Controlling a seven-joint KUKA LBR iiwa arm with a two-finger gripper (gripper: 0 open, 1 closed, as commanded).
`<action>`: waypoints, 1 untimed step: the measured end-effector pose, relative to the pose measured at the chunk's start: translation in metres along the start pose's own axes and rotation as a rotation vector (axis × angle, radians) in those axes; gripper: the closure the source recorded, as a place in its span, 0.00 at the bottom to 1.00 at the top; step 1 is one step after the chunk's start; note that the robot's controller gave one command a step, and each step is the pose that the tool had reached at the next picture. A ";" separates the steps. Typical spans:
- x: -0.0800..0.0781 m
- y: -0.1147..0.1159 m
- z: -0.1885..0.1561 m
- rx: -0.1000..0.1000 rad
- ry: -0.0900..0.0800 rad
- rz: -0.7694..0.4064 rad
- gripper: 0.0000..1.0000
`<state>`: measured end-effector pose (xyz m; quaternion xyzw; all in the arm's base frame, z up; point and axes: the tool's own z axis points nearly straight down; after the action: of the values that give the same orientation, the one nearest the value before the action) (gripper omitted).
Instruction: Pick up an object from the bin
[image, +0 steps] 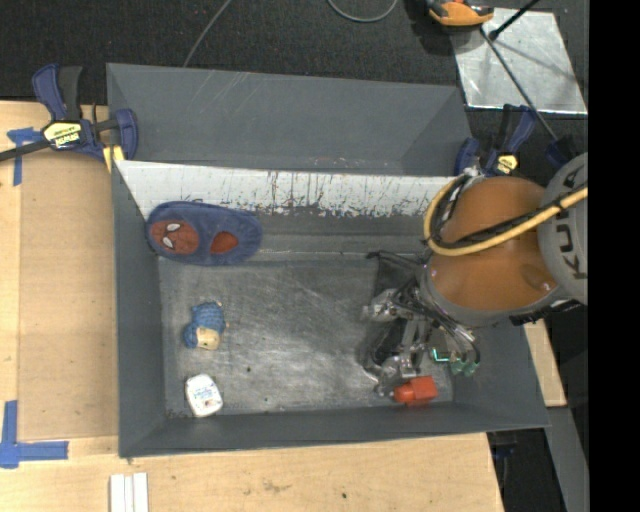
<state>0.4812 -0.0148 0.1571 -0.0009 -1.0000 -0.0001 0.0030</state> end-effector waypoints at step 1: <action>-0.021 -0.056 0.055 0.002 -0.004 -0.152 0.00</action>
Offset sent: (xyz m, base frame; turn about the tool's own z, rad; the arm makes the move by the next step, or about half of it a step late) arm 0.0212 -0.0534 -0.0542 -0.1561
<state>0.5021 -0.0705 0.1018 0.0752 -0.9972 0.0007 0.0012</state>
